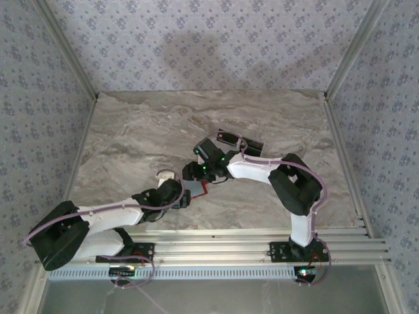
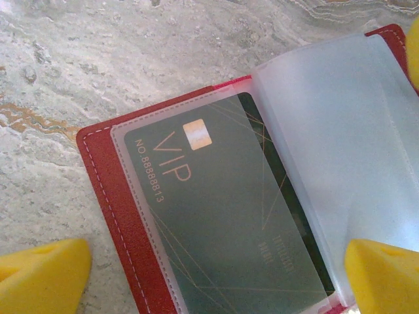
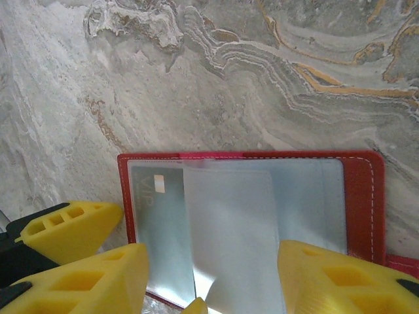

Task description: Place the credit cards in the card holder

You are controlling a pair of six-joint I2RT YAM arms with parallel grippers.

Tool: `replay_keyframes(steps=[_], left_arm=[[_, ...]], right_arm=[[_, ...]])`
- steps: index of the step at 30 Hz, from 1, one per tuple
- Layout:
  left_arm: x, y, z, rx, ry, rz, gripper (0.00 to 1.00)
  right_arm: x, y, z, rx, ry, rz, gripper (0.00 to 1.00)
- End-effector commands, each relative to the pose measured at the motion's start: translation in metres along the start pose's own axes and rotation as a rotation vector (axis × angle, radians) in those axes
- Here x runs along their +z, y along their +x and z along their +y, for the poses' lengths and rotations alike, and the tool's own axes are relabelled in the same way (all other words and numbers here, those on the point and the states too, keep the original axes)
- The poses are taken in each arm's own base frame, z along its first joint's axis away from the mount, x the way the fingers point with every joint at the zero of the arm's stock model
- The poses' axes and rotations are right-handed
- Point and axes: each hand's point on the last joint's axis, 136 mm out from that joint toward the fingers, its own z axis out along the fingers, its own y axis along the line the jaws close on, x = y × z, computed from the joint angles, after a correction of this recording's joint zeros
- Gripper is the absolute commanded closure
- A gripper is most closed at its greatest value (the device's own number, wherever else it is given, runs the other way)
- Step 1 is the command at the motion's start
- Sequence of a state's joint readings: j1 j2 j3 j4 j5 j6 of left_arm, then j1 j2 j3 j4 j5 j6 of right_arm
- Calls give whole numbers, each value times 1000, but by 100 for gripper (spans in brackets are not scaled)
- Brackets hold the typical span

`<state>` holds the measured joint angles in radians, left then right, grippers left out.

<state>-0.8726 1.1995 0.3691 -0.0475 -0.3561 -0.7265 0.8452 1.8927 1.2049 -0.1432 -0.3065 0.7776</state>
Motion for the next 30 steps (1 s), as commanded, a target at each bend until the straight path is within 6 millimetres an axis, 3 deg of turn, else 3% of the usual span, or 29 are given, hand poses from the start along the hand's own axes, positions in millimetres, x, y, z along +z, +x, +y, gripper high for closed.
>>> replay_keyframes(steps=[1,5,18,25,30], left_arm=[[1,4,5,-4,-10,-4,0],[1,3,3,-2,-9,-3,0],[-3,-4,-2,-3,7,-14,0],[-25,-26,-5,-24,31,-85,0],[-45,-42,4,-72,30,-150,0]], right_arm=[[9,8,-9,-3,27,23,43],[17,21,-25,13,57,58,43],[24,28,-24,14,33,88,43],[16,28,-15,7,6,77,43],[10,29,-3,-12,-11,75,43]])
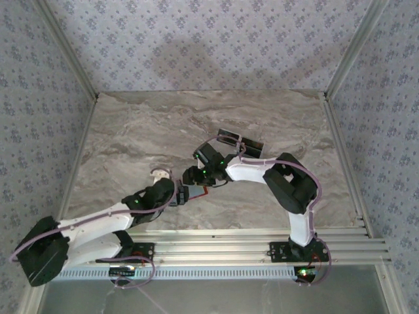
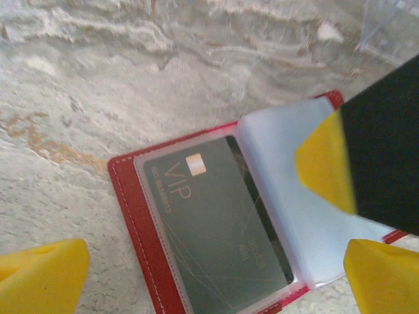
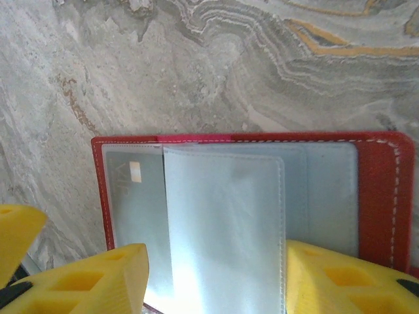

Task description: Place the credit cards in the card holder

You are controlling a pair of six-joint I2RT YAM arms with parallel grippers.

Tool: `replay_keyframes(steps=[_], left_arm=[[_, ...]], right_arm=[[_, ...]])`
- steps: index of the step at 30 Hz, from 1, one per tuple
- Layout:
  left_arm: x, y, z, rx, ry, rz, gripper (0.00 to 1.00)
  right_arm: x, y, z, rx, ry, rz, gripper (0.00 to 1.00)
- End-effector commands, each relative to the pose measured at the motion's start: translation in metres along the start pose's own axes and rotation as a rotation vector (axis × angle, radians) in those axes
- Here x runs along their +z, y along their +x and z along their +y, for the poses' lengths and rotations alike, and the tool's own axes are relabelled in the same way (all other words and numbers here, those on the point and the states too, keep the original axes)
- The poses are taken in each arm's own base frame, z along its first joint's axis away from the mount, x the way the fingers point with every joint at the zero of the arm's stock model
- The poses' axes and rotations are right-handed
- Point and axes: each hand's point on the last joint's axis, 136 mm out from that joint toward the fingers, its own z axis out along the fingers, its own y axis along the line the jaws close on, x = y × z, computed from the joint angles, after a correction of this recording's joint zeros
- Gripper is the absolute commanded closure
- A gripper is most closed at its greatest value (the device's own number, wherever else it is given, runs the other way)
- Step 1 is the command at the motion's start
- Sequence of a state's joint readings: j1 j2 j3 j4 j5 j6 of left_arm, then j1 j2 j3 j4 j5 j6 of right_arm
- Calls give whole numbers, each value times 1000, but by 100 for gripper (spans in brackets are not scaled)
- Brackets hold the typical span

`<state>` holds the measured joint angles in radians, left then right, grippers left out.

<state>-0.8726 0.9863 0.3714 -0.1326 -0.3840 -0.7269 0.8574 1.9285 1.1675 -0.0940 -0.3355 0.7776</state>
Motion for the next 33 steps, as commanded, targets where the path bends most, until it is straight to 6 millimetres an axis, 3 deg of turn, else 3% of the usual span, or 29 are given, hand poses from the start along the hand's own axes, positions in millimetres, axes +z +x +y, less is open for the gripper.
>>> replay_keyframes(steps=[1,8,10,15,24,33], left_arm=[[-15,-17,8,-36,-35,-51,0],[-26,-22,33,-121,-96,-57,0],[-28,-24,39,-144,-111,-63,0],[-36,-26,57,-215,-179,-69,0],[-43,-30,61,-246,-192,-76,0],[-56,-41,66,-270,-222,-95,0]], right_arm=[[-6,14,8,-14,-7,34,43],[-3,25,30,-48,-26,46,43],[-1,22,46,-70,-46,38,43],[15,30,58,-85,-52,69,43],[19,32,74,-119,-64,71,43],[40,44,89,-147,-76,112,43]])
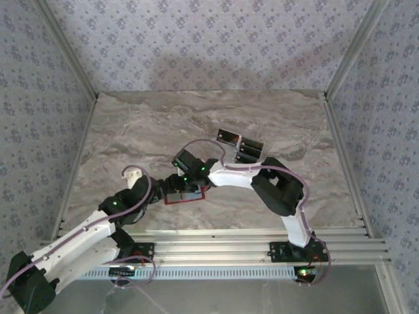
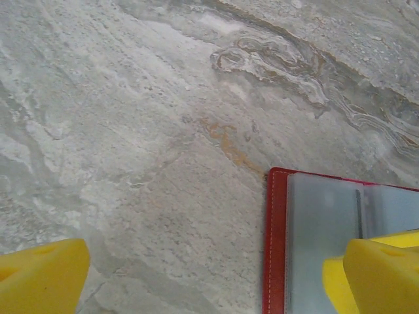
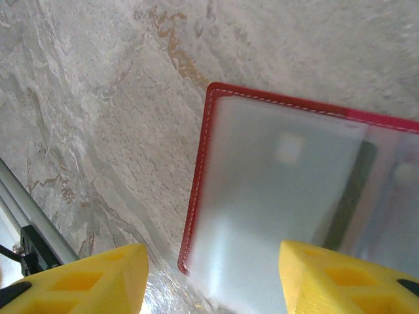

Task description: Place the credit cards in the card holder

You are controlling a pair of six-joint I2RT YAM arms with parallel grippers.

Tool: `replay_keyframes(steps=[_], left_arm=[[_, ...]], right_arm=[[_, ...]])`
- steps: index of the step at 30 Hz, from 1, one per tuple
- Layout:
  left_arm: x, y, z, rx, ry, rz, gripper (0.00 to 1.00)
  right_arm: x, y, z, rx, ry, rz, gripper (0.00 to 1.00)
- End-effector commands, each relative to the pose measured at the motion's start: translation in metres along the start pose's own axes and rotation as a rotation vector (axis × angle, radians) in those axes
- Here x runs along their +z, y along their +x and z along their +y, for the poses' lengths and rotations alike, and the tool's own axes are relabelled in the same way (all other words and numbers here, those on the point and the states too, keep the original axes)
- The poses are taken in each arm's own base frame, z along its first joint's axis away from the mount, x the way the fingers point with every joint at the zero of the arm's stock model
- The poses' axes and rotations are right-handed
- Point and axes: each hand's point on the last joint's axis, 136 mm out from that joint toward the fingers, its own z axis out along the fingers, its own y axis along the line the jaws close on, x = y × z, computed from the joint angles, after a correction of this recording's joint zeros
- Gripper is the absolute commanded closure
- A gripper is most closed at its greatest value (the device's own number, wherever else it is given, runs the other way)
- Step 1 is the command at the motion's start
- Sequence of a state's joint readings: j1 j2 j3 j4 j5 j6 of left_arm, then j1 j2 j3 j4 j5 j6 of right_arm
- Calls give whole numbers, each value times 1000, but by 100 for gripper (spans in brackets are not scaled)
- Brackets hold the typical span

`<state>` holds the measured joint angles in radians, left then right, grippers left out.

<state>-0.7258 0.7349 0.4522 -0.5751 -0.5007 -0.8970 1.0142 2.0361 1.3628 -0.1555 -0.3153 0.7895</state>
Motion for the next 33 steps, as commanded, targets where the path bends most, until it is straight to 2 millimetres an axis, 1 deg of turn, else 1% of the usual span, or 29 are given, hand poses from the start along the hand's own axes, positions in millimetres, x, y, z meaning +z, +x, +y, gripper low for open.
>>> replay_keyframes(steps=[1,6,8,10,12,15,17,19,21,23,26,29,33], left_arm=[[-11,-19,-11,-51,33,-36,0],[-14,-22,-13,-55,36,-37,0],[-14,-22,-14,-53,42,-33,0],[-13,-21,-15,-51,43,-25,0],[-12,-19,-17,-44,43,-13,0],[-7,-18,-20,-28,37,4,0],[-3,-18,-21,-20,30,20,0],[2,-19,-22,-19,24,47,0],[11,-17,-22,-25,17,76,0],[22,-14,-21,-36,4,119,0],[35,-14,-22,-26,-6,154,0],[46,-14,-23,-9,-26,179,0],[61,-10,-28,10,-22,204,0]], right_arm=[[13,14,20,-31,-32,55,42],[25,19,9,-11,-15,81,42],[24,20,11,-13,-23,85,43],[18,17,16,-32,-39,78,43],[6,10,24,-60,-73,68,42],[-27,-7,33,-111,-122,18,42],[-59,-20,35,-136,-144,-30,42],[-89,-31,29,-130,-139,-73,41],[-116,-40,11,-143,-100,-110,41],[-141,-46,-16,-118,-38,-139,41],[-171,-50,-59,-47,35,-173,41],[-190,-46,-103,22,113,-201,41],[-212,-38,-145,35,278,-229,41]])
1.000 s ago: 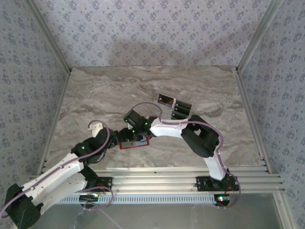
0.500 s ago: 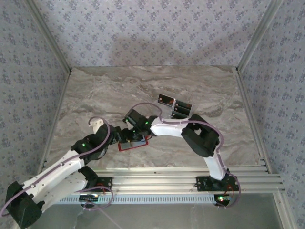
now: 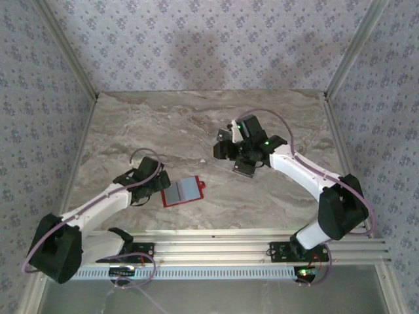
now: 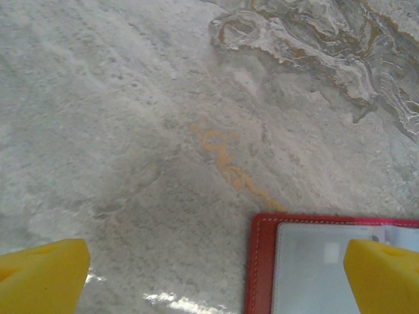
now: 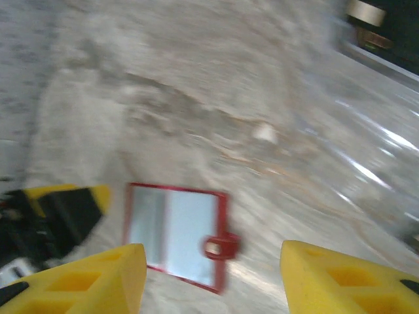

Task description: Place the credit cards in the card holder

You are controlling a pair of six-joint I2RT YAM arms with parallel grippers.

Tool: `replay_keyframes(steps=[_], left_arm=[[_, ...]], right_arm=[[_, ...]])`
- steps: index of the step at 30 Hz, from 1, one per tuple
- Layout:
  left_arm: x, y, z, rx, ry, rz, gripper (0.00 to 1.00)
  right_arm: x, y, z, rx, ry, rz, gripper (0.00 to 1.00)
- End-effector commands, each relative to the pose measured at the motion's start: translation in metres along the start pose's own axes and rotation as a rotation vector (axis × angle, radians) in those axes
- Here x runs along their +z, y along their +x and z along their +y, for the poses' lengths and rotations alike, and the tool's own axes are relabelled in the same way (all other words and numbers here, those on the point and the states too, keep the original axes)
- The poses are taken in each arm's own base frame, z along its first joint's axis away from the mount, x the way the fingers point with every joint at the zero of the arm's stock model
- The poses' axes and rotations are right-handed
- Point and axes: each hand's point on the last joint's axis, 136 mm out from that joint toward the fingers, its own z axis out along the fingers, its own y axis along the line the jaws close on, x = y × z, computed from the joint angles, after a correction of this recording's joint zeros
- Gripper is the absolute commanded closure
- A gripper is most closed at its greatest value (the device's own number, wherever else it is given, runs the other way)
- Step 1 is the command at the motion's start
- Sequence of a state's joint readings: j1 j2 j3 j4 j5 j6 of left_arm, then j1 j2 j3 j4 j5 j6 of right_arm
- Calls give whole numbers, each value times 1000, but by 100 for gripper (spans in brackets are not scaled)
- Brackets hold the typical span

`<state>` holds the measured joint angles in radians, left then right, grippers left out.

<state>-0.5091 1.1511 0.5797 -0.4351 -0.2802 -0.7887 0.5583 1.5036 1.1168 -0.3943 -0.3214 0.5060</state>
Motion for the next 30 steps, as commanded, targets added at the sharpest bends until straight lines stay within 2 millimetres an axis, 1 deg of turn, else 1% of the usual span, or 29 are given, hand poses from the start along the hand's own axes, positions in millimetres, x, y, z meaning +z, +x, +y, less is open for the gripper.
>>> replay_keyframes(steps=[1,3,6,10,14,23,26,30], left_arm=[[4,-11,-20,24,69,-9,0],[11,-8,-28,29,104,5,0],[17,-5,-41,33,156,23,0],[23,-5,-50,32,186,33,0],[28,-2,-55,34,195,50,0],[40,9,-66,44,201,79,0],[43,10,-72,46,213,85,0],[47,11,-86,62,230,94,0]], right_arm=[[-12,24,-44,-33,192,56,41],[-19,24,-60,-36,250,47,41],[-26,25,-75,-27,289,35,41],[-33,25,-88,-15,317,29,41],[-34,24,-98,-27,359,30,42],[-22,14,-116,-119,455,66,47],[-14,12,-116,-169,461,95,49],[-4,11,-115,-218,473,119,51]])
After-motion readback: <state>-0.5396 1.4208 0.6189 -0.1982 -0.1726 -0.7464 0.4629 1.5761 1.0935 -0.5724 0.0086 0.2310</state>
